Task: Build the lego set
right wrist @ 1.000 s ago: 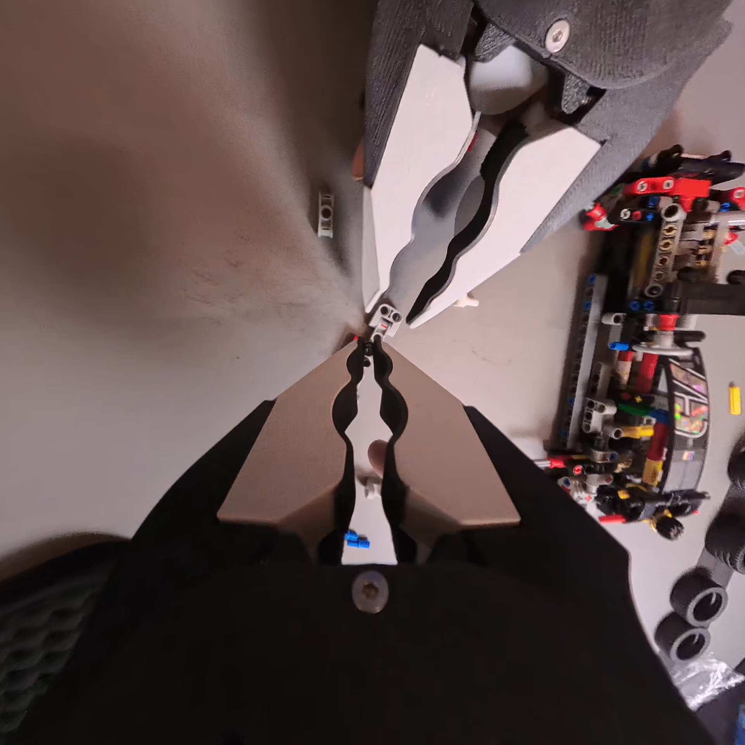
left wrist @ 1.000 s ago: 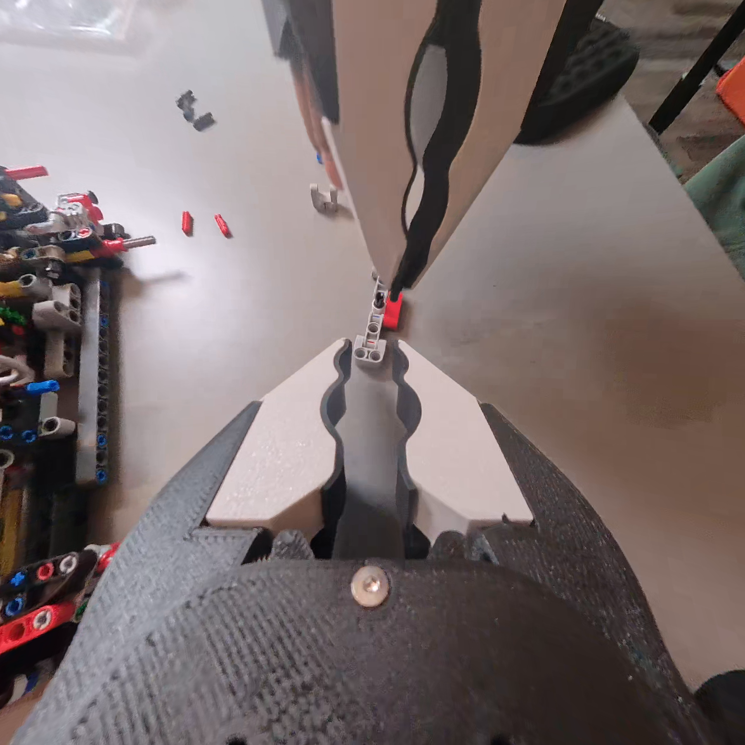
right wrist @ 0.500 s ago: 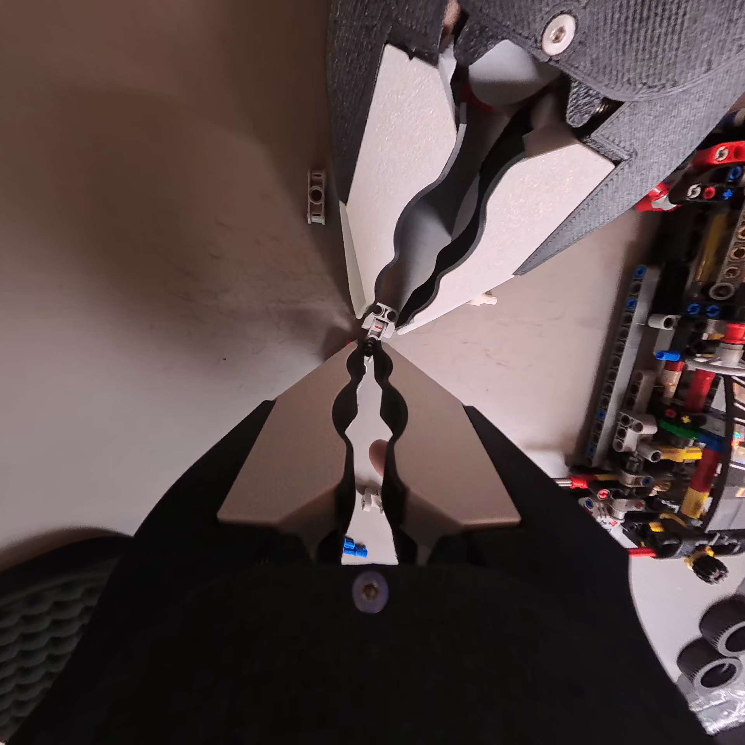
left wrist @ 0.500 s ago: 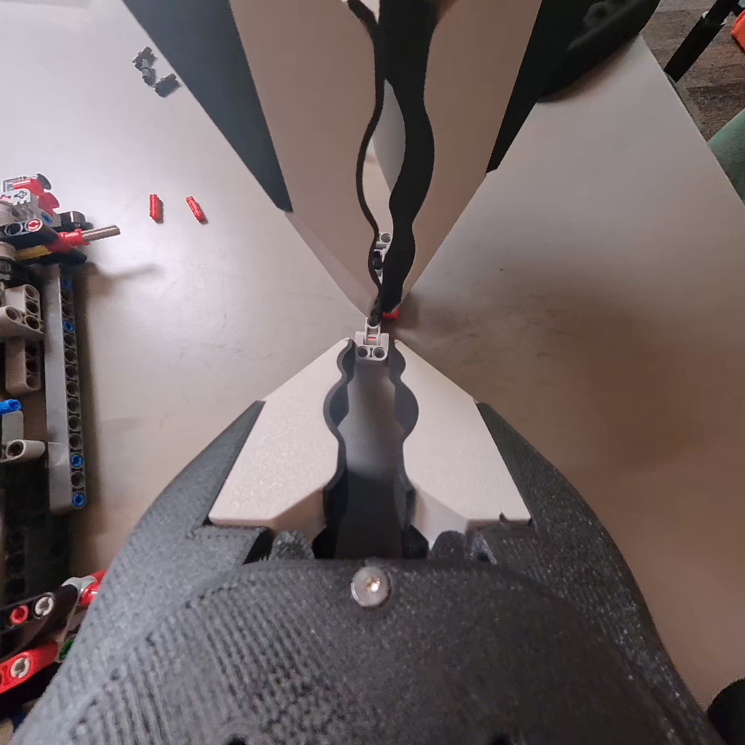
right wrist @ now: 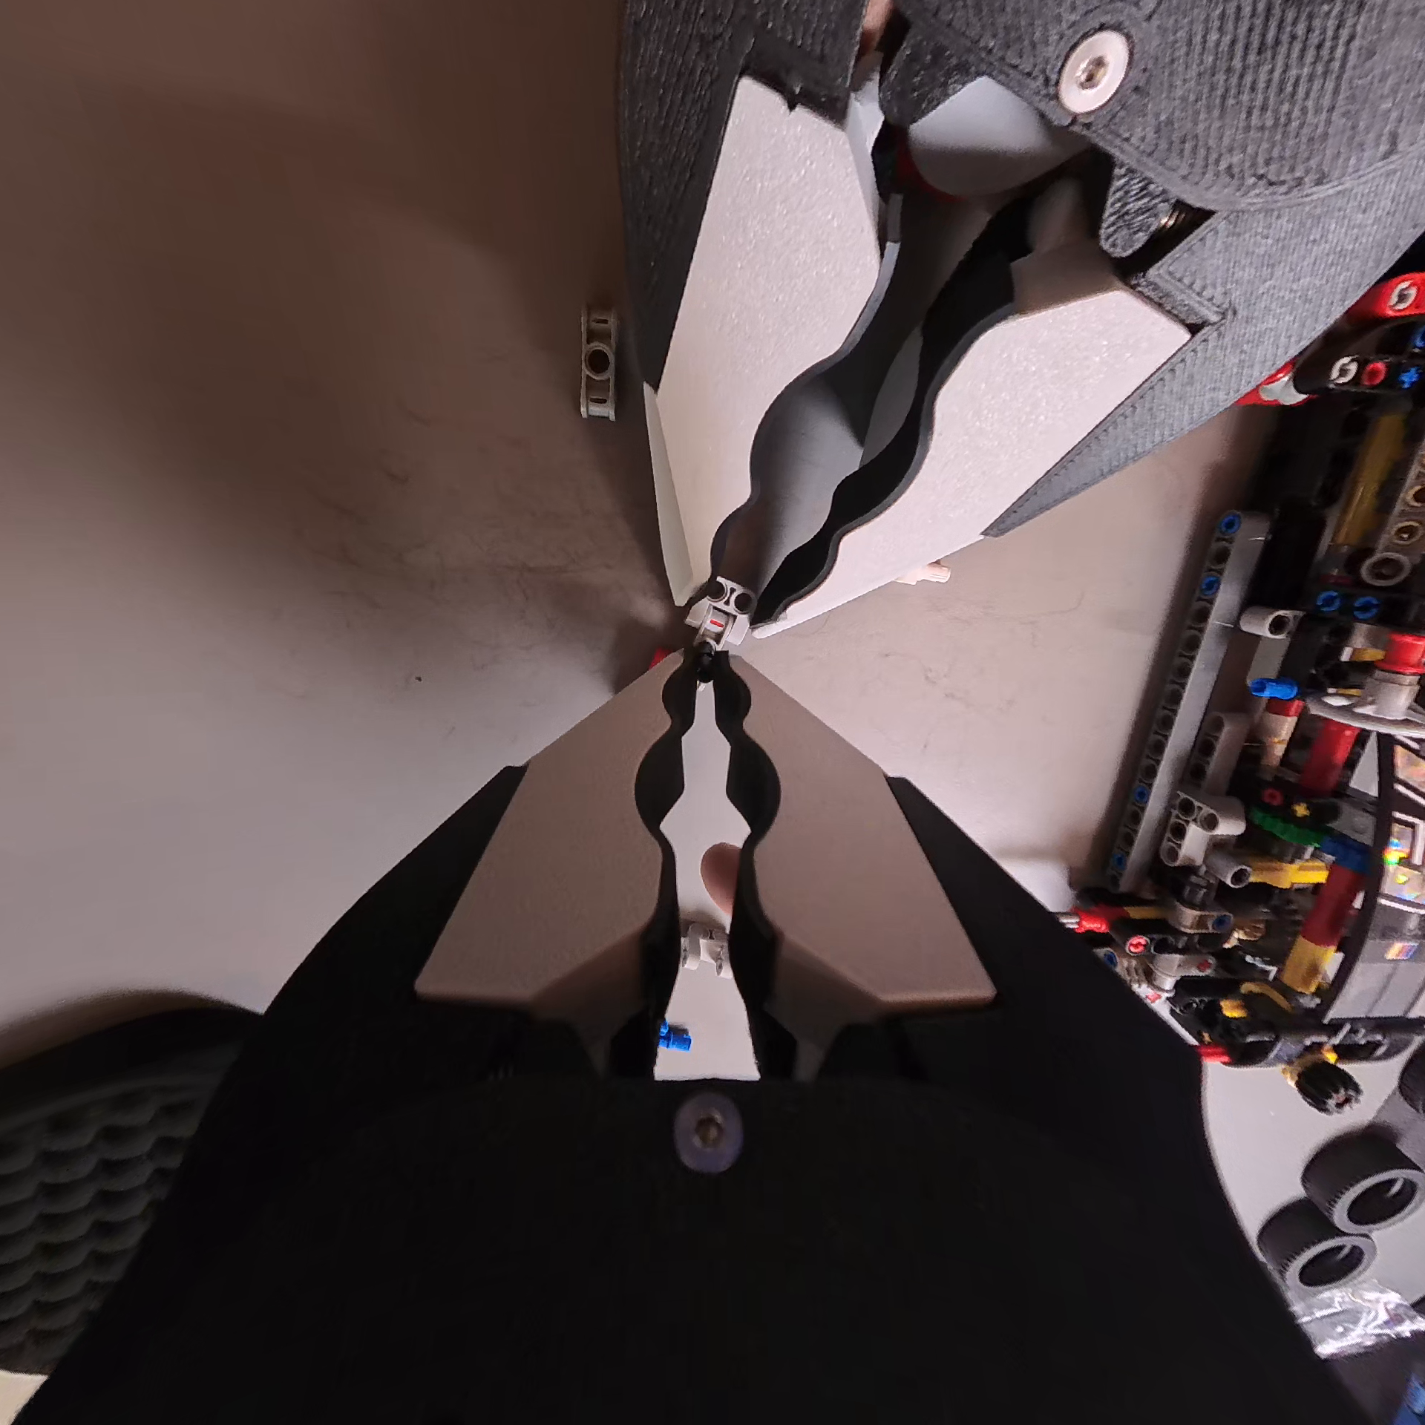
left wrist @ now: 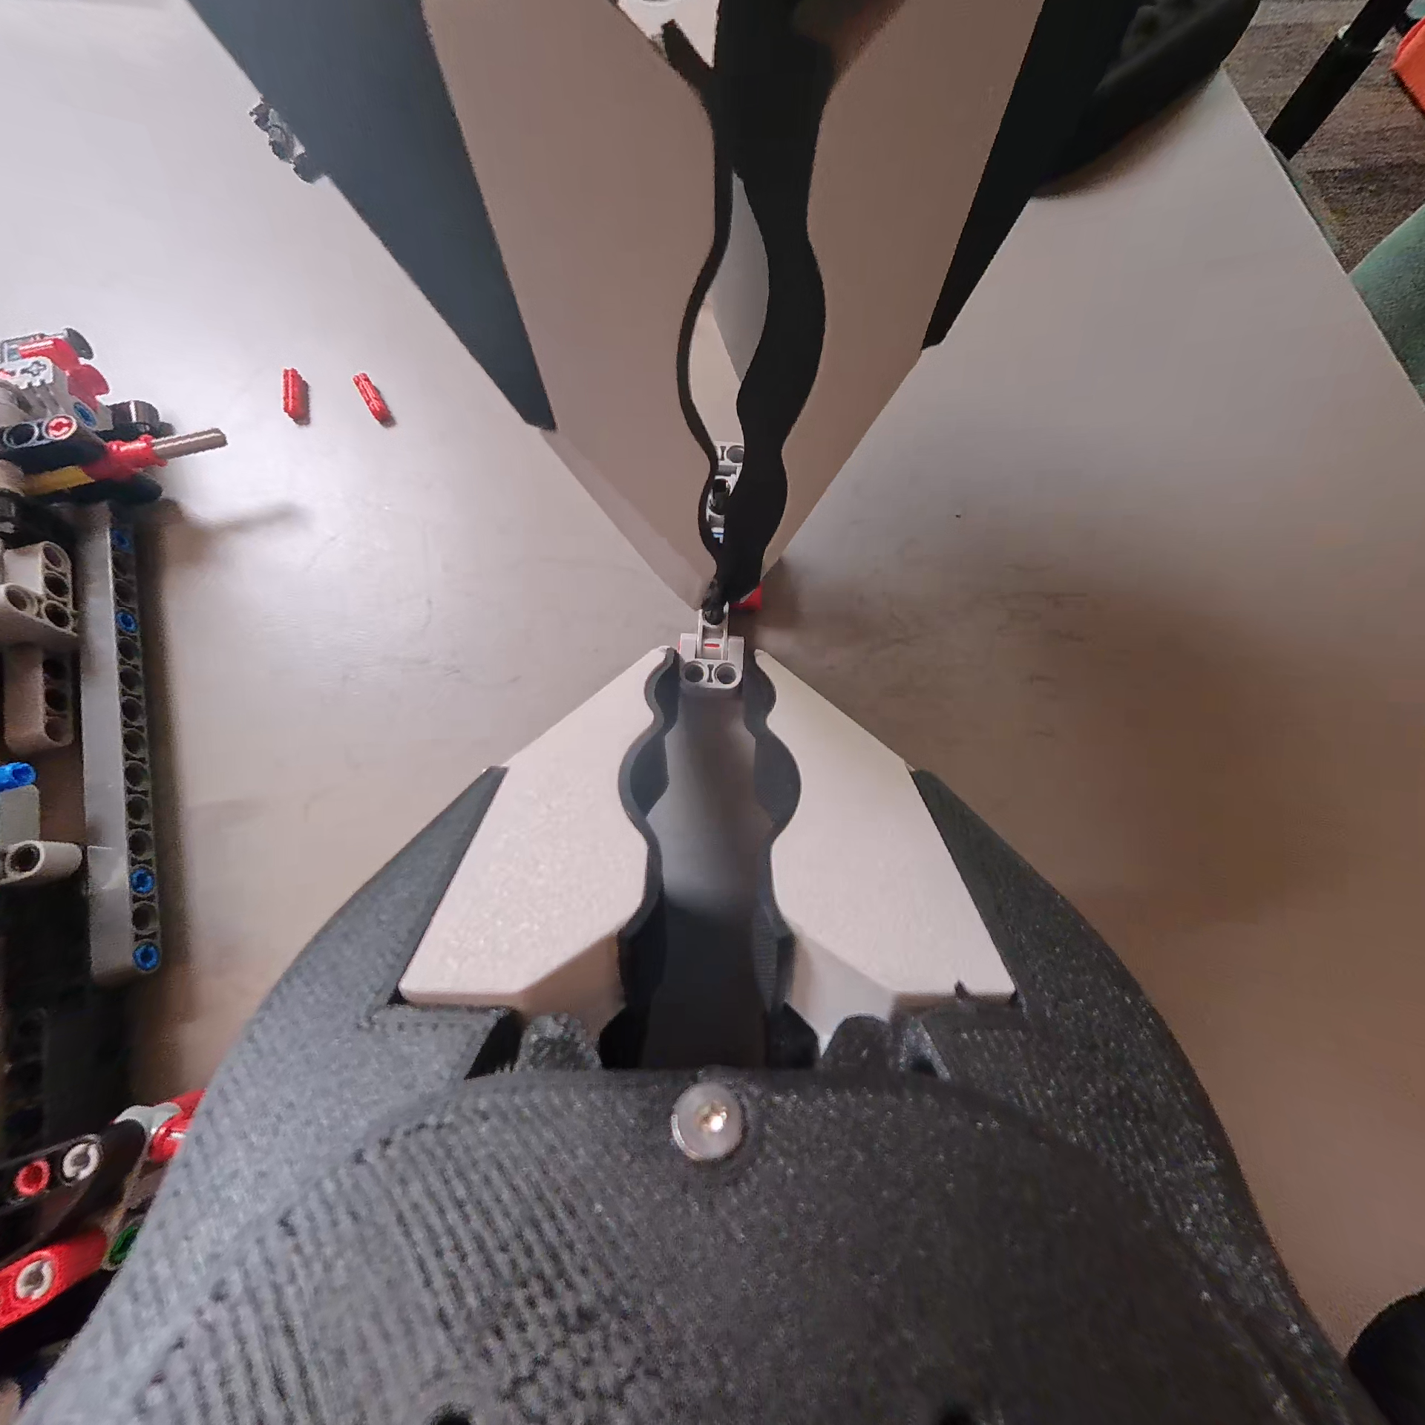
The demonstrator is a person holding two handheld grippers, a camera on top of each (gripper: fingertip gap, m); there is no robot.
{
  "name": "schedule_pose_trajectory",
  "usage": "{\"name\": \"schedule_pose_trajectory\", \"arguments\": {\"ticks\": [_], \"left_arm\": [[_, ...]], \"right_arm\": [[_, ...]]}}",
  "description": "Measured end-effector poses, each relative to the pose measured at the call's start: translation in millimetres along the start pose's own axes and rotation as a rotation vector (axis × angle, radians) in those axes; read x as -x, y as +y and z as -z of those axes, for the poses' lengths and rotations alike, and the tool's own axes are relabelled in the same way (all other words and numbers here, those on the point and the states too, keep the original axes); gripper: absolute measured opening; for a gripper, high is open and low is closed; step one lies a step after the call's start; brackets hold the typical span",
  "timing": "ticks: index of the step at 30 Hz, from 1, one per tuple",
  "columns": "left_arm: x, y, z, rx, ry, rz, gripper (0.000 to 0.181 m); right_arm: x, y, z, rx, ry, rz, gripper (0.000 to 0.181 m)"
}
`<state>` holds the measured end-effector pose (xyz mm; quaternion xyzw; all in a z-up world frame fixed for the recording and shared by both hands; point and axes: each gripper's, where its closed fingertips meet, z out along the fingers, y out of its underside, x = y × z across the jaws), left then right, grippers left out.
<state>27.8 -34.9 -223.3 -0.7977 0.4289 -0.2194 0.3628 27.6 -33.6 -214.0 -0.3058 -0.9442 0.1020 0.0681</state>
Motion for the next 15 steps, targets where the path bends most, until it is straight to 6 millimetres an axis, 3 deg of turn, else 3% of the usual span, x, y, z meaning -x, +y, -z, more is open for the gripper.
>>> {"name": "schedule_pose_trajectory", "arguments": {"ticks": [15], "left_arm": [[1.8, 0.3, 0.7, 0.0, 0.001, 0.029, 0.014]], "right_arm": [[-3.1, 2.7, -0.5, 0.105, 0.056, 0.07, 0.002]]}}
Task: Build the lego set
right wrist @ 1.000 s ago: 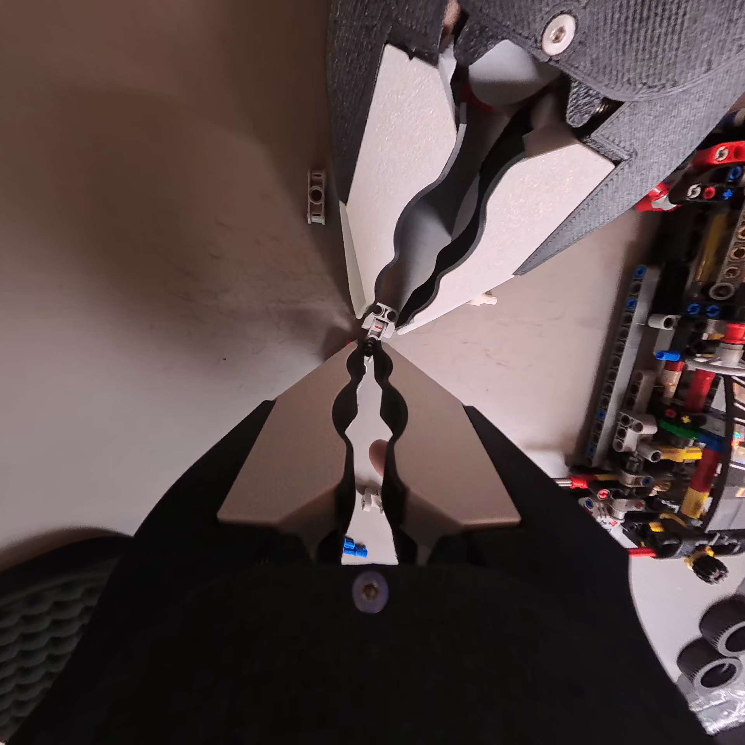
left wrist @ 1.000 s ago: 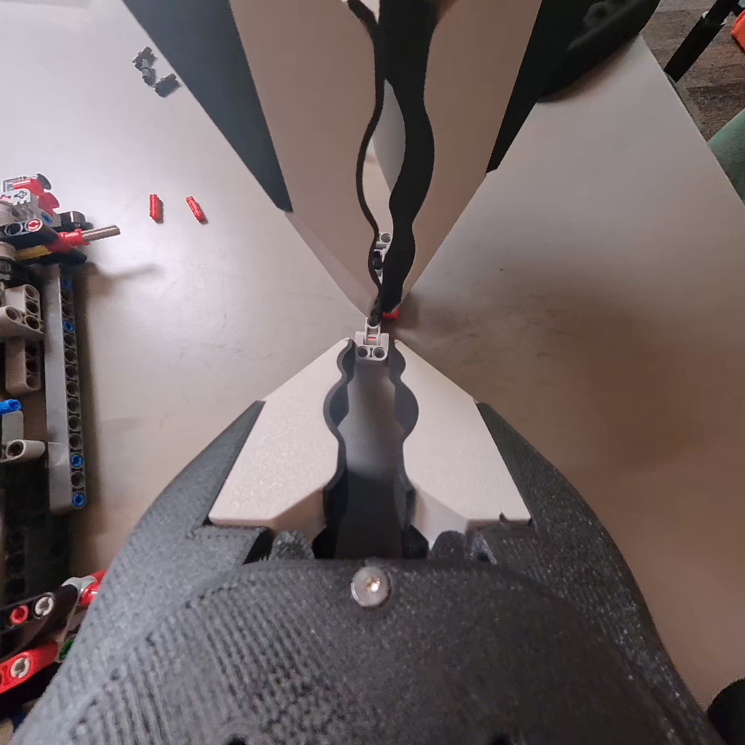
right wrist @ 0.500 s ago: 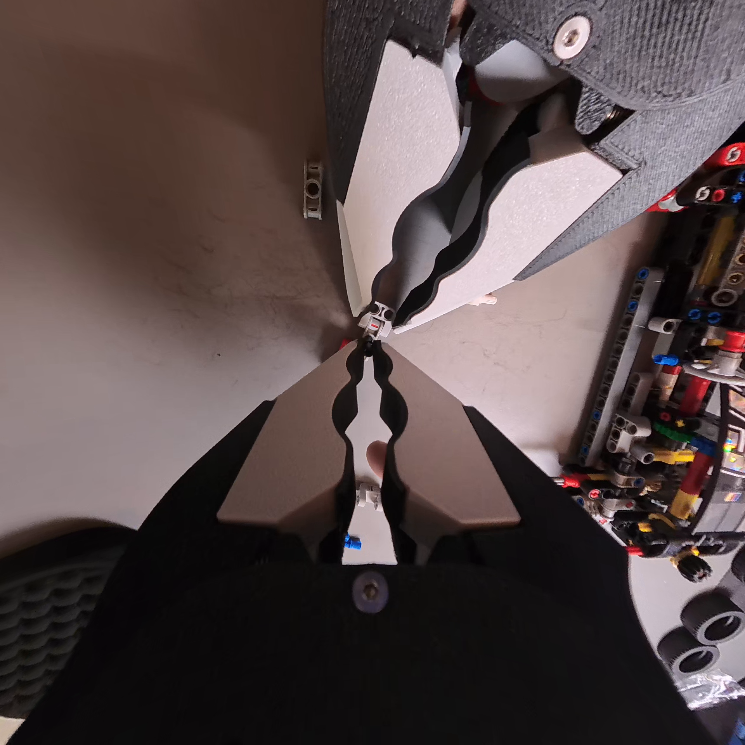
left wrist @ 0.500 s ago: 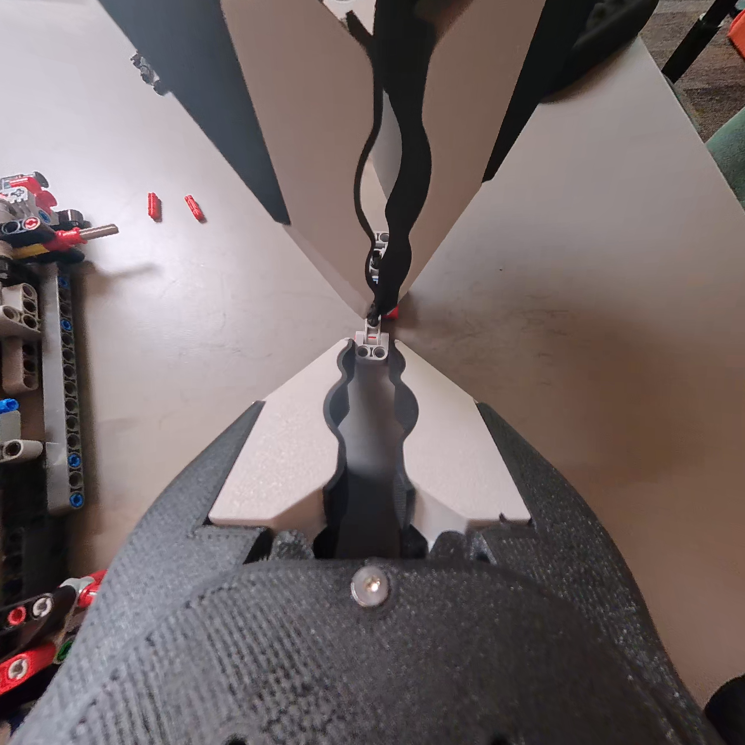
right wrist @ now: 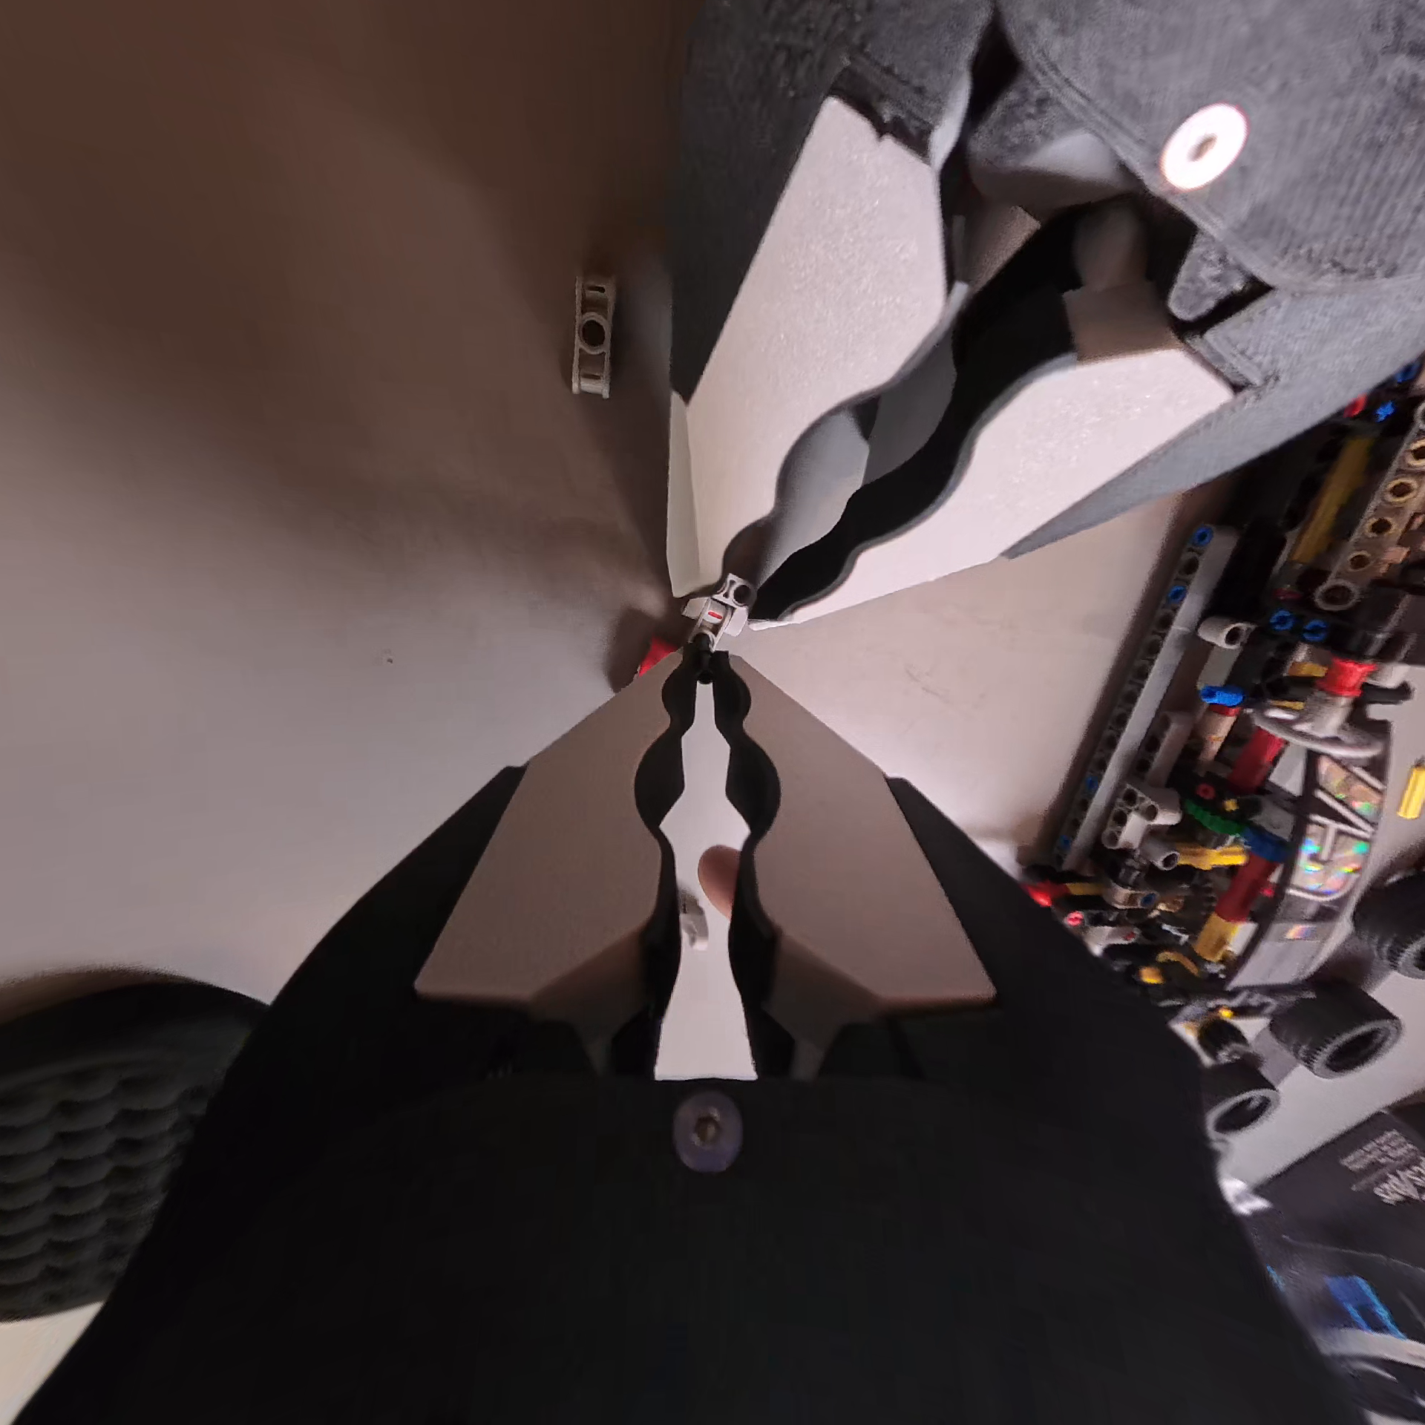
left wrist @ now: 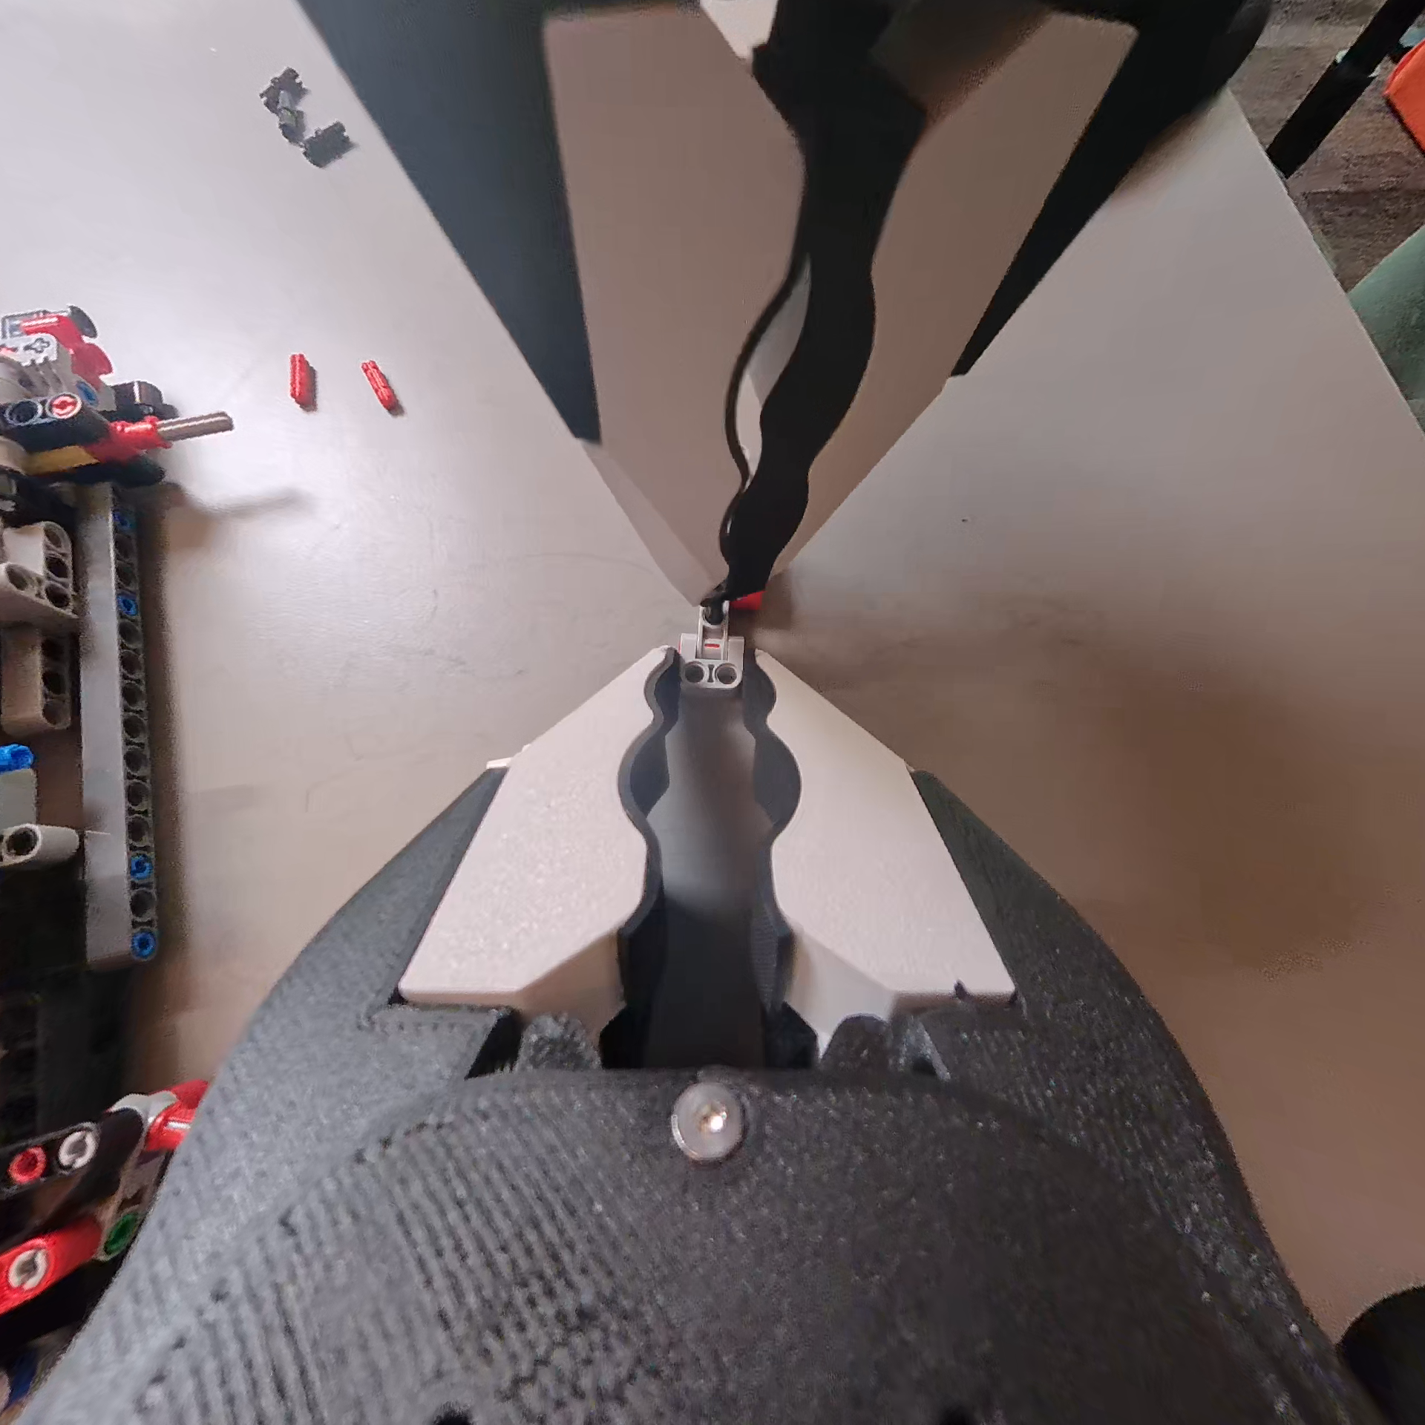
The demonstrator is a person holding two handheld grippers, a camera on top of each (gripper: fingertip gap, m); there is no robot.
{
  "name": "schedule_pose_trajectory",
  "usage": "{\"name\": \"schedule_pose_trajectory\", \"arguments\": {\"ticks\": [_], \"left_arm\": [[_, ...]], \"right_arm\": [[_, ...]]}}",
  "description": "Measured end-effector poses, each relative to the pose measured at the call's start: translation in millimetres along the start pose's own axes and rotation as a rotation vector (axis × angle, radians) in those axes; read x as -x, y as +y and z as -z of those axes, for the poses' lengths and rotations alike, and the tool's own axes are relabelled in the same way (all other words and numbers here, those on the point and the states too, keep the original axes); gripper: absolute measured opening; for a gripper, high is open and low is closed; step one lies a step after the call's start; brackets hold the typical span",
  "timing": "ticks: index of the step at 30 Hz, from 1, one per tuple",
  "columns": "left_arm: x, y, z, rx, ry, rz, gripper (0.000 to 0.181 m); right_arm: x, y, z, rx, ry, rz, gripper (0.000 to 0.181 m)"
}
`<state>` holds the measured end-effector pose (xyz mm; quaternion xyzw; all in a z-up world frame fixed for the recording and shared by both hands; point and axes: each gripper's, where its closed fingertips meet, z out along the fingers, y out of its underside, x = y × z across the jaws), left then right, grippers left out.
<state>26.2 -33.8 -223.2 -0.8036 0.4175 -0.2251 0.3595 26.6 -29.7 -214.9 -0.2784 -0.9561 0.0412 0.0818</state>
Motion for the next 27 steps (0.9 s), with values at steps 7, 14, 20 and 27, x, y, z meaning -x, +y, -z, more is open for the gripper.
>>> {"name": "schedule_pose_trajectory", "arguments": {"ticks": [7, 14, 20, 27], "left_arm": [[-4, -1, -2, 0.002, 0.024, -0.004, 0.014], [-1, 0, 0, 0.001, 0.007, 0.006, 0.015], [0, 0, 0, 0.0, 0.019, 0.029, 0.014], [1, 0, 1, -0.003, 0.014, 0.022, 0.014]], "right_arm": [[7, -6, -1, 0.133, -0.072, 0.106, 0.002], [2, -9, -5, 0.137, -0.086, 0.106, 0.003], [2, -11, -4, -0.062, -0.09, -0.031, 0.002], [-1, -10, 1, -0.38, -0.07, -0.256, 0.002]]}}
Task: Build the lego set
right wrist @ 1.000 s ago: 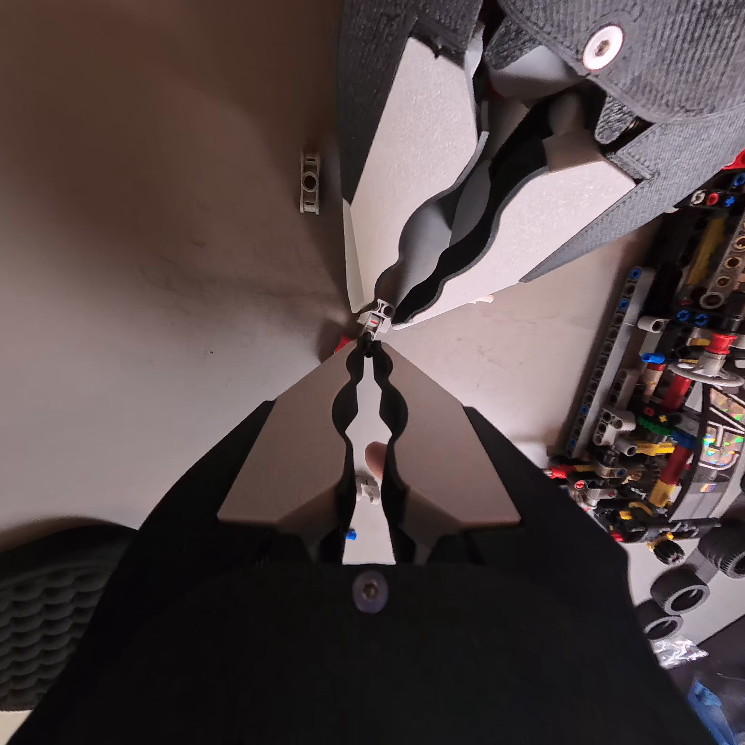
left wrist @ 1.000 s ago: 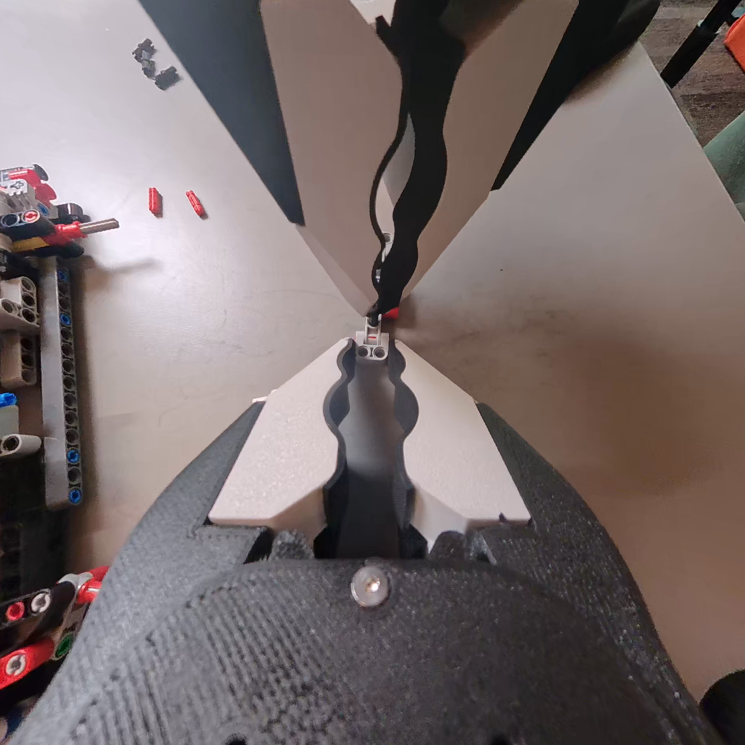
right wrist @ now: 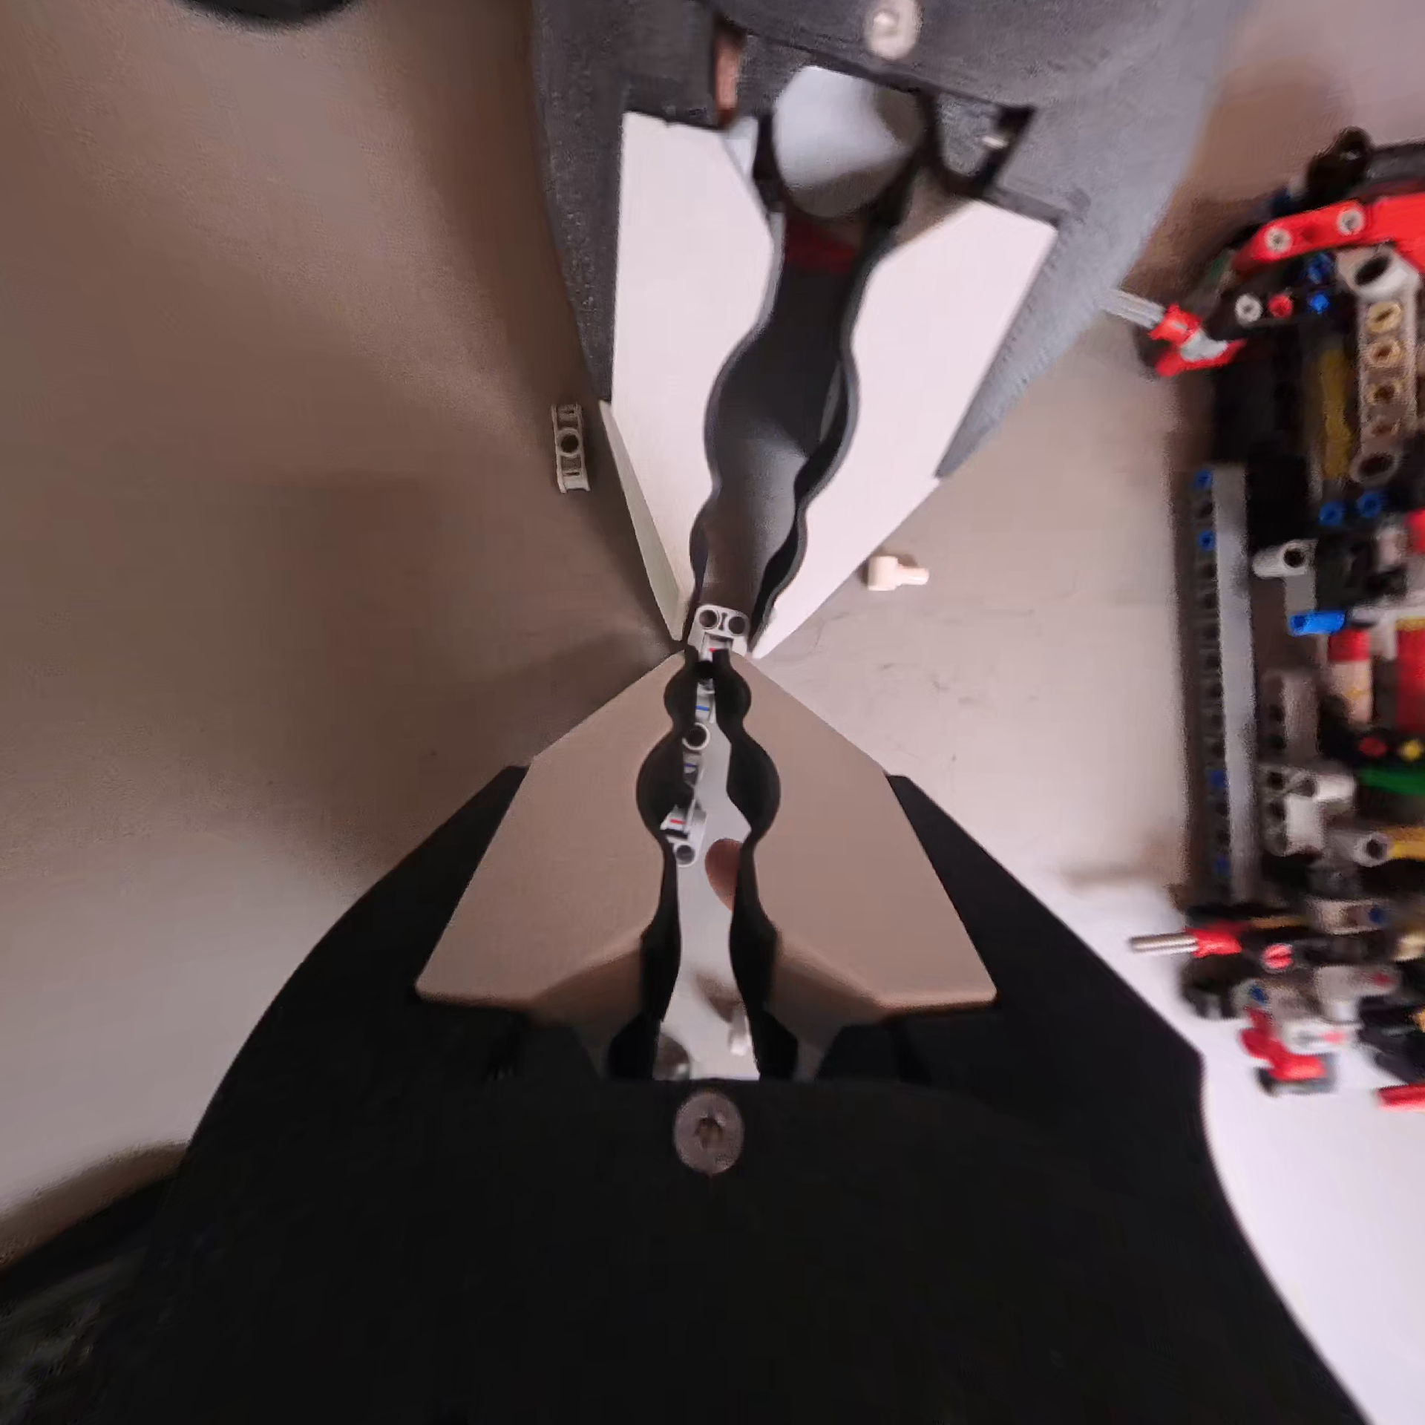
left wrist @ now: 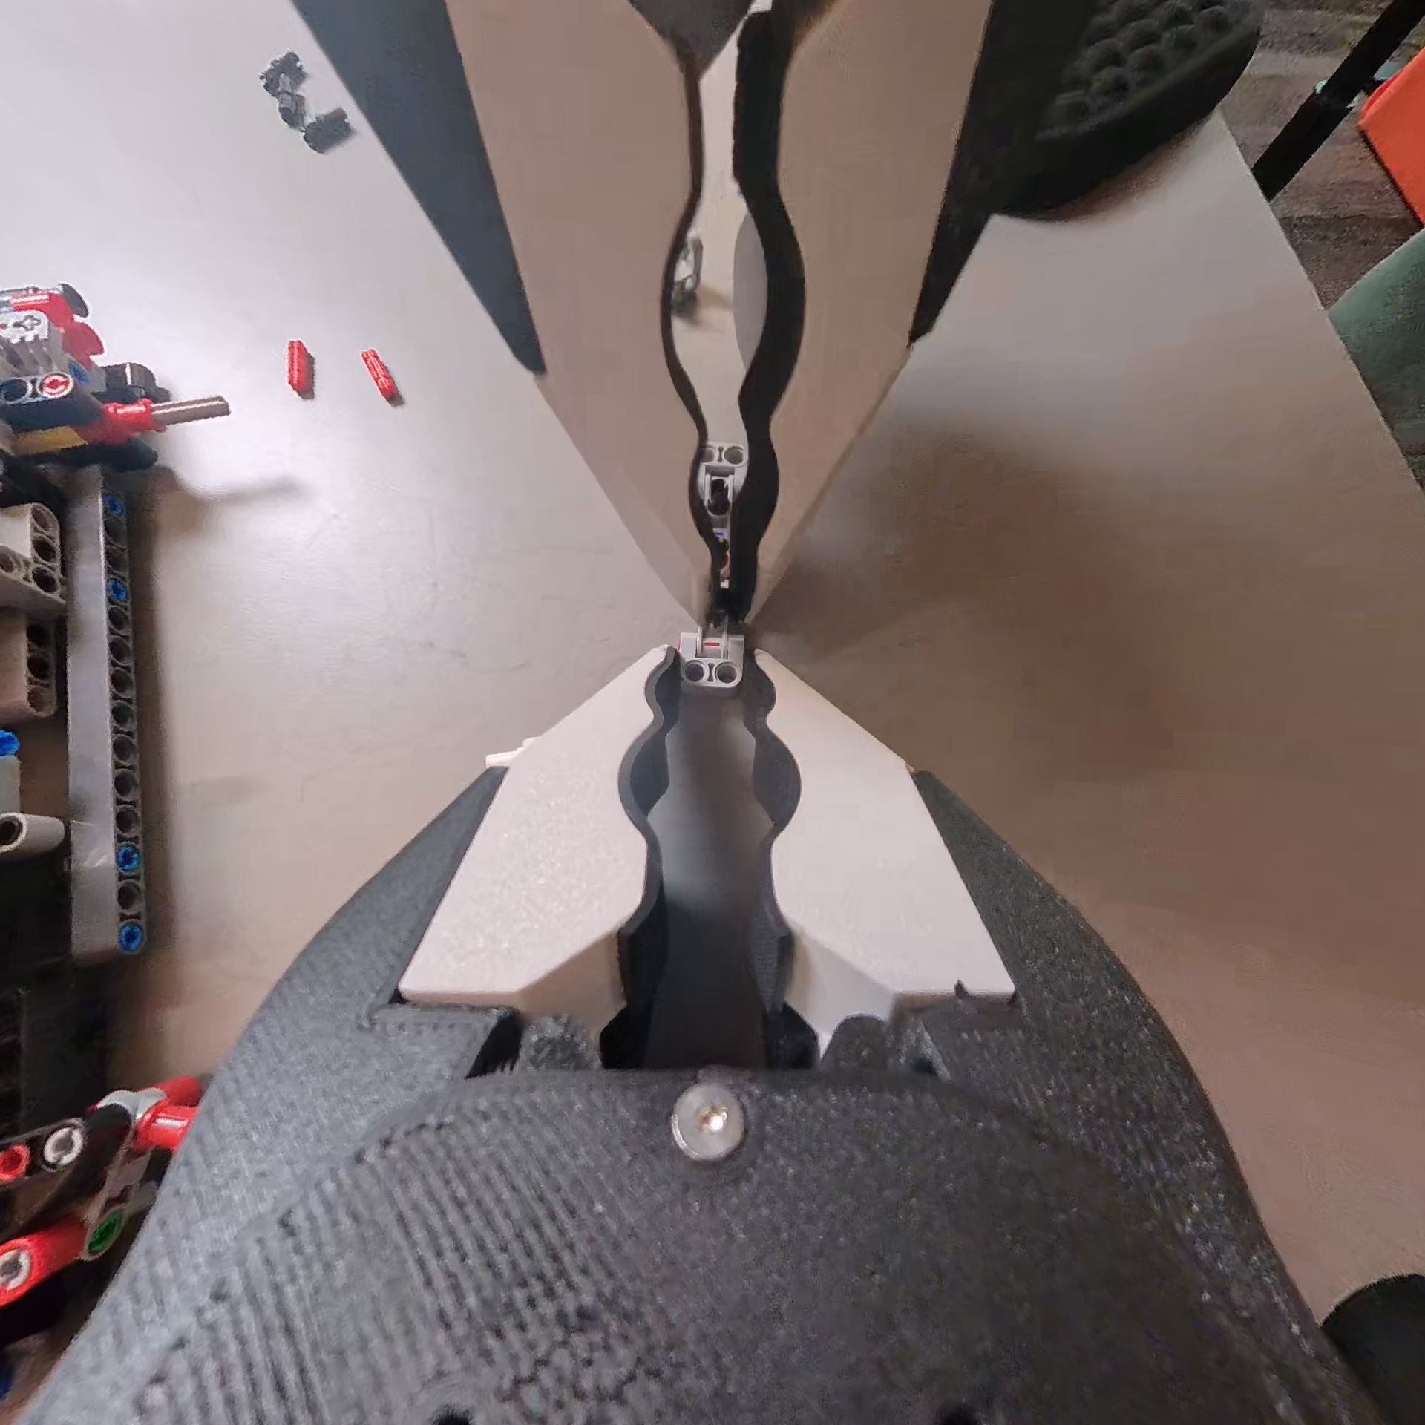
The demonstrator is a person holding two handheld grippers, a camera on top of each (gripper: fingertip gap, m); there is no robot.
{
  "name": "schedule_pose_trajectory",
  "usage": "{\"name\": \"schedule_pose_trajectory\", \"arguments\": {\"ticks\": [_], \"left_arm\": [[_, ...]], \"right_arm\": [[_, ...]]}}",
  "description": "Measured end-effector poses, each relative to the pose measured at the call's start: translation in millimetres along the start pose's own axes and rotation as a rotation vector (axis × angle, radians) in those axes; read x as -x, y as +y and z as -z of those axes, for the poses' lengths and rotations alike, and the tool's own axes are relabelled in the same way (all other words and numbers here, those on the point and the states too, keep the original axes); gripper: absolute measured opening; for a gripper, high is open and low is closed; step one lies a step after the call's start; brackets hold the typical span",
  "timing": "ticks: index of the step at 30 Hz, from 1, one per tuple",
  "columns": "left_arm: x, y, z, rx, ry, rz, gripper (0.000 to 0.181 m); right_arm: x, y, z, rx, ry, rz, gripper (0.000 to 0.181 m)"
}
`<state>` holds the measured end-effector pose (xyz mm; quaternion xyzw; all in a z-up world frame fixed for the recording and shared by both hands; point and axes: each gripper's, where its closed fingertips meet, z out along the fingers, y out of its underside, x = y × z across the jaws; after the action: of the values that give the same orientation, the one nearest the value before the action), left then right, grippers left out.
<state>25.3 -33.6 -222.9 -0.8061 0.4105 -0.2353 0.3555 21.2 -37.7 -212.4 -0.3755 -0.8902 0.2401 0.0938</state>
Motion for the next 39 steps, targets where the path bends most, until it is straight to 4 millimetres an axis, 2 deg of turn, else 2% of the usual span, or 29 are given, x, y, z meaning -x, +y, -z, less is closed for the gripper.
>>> {"name": "schedule_pose_trajectory", "arguments": {"ticks": [4, 9, 13, 16, 21, 24, 33, 36, 39], "left_arm": [[0, -6, 4, -0.044, -0.018, -0.006, 0.014], [-8, -38, 31, -0.245, -0.037, -0.011, 0.019], [-11, -61, 49, -0.366, -0.113, -0.034, 0.016], [-12, -76, 61, -0.447, -0.139, -0.029, 0.009], [-13, -80, 61, -0.463, -0.151, -0.025, 0.013], [-15, -83, 63, -0.483, -0.154, -0.035, 0.0], [-20, -95, 70, -0.61, -0.065, 0.062, 0.0], [-20, -96, 67, -0.62, -0.062, 0.074, 0.015], [-25, -104, 69, -0.654, -0.044, 0.067, 0.01]], "right_arm": [[0, -12, 11, -0.276, -0.004, -0.133, 0.003], [-3, -35, 49, -0.685, 0.031, -0.268, 0.003], [-1, -44, 75, -0.926, 0.042, -0.319, 0.003], [2, -45, 81, -0.989, 0.05, -0.308, 0.003], [5, -50, 88, -1.094, 0.032, -0.31, 0.003], [5, -52, 95, -1.14, 0.019, -0.306, 0.003], [11, -50, 107, -1.163, 0.086, -0.228, 0.003], [11, -53, 113, -1.201, 0.095, -0.229, 0.002], [15, -57, 110, -1.201, 0.089, -0.212, 0.003]]}}
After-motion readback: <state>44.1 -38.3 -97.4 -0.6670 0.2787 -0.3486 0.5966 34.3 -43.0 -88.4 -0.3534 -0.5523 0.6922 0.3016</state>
